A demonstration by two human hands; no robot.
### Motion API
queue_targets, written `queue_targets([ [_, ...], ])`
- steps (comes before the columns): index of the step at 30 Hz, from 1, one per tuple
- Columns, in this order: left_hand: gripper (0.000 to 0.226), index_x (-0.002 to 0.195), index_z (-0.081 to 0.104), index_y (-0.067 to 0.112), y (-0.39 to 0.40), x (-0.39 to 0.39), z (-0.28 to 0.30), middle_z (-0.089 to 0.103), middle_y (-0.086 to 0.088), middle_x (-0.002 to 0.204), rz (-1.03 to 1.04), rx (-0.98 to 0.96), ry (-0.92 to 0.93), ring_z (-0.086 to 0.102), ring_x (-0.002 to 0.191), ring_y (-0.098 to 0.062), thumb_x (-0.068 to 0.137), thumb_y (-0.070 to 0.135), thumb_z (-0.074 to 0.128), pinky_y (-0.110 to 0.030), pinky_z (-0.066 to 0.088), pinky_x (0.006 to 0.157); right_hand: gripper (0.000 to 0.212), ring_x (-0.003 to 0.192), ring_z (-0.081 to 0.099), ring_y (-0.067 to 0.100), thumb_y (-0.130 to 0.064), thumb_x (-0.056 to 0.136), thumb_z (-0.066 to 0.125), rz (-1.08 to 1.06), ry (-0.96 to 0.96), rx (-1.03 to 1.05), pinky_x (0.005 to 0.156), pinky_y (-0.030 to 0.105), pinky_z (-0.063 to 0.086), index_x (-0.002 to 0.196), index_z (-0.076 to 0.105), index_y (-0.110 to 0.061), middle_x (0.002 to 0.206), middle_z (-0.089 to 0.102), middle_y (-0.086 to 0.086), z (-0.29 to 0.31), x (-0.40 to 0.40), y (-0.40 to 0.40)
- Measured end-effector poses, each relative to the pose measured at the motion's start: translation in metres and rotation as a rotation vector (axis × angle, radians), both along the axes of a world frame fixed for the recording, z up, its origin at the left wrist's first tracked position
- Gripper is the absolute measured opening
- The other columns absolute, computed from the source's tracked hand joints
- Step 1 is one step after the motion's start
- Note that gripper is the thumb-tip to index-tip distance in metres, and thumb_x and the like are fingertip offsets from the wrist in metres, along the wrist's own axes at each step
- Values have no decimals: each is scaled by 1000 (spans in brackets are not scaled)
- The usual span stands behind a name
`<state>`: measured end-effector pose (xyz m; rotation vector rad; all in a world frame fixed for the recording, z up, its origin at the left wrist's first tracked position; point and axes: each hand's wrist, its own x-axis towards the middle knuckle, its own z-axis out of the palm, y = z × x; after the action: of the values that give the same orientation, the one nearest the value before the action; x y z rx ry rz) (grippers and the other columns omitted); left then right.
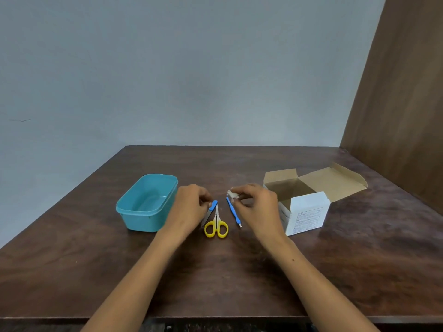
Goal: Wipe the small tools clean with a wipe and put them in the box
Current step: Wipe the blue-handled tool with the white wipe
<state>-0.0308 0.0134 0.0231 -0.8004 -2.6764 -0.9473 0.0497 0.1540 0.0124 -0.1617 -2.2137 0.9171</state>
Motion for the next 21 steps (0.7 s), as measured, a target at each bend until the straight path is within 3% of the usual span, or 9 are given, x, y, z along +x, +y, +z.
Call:
queue_targets([
  [4, 11, 92, 75, 15, -2, 1, -9, 72, -3, 89, -54, -63, -2, 60, 75, -11, 84, 15, 67, -26, 49, 68, 7, 73, 64, 5, -11, 79, 74, 29, -1, -67, 72, 23, 55, 85, 75, -15, 86, 72, -2, -2, -1, -1],
  [6, 12, 92, 75, 15, -2, 3, -10, 68, 1, 84, -63, -82, 2, 56, 71, -8, 83, 21, 71, -22, 45, 65, 4, 74, 66, 5, -15, 80, 73, 10, -27, -53, 71, 29, 56, 83, 74, -18, 83, 73, -5, -3, -2, -1],
  [8, 16, 92, 75, 14, 0, 4, -10, 61, 2, 78, -52, -87, 7, 52, 68, -8, 81, 26, 73, -19, 38, 61, 3, 74, 66, 4, -21, 81, 72, -17, -36, -46, 71, 30, 57, 83, 74, -21, 81, 73, -8, -3, -1, 0],
  [11, 17, 96, 75, 13, 2, 4, -11, 68, -4, 88, -35, -106, 16, 54, 70, -11, 83, 23, 71, -18, 36, 64, 6, 75, 65, 3, -23, 83, 69, -44, -42, -49, 72, 27, 56, 84, 74, -22, 81, 73, -10, -1, 0, -1],
  [15, 17, 99, 74, 10, 5, 3, -13, 72, -8, 91, -2, -98, 32, 64, 81, -17, 83, 14, 70, -20, 43, 68, 6, 74, 64, 2, -18, 83, 68, -42, -53, -45, 72, 24, 55, 82, 73, -20, 80, 72, -9, 1, 1, -2],
  [18, 17, 98, 68, 7, 8, 5, -12, 69, -7, 89, 46, -91, 53, 63, 82, -17, 81, 11, 71, -29, 54, 74, 7, 76, 64, 3, -15, 81, 70, -37, -65, -47, 72, 27, 56, 79, 72, -21, 81, 72, -10, -2, 0, -1],
  [21, 15, 97, 64, 5, 11, 10, -9, 68, -9, 88, 34, -112, 110, 62, 81, -18, 83, 9, 64, -34, 55, 73, 11, 75, 64, 1, -15, 78, 73, -36, -66, -54, 71, 27, 57, 76, 70, -25, 79, 71, -12, -4, -1, -1],
])
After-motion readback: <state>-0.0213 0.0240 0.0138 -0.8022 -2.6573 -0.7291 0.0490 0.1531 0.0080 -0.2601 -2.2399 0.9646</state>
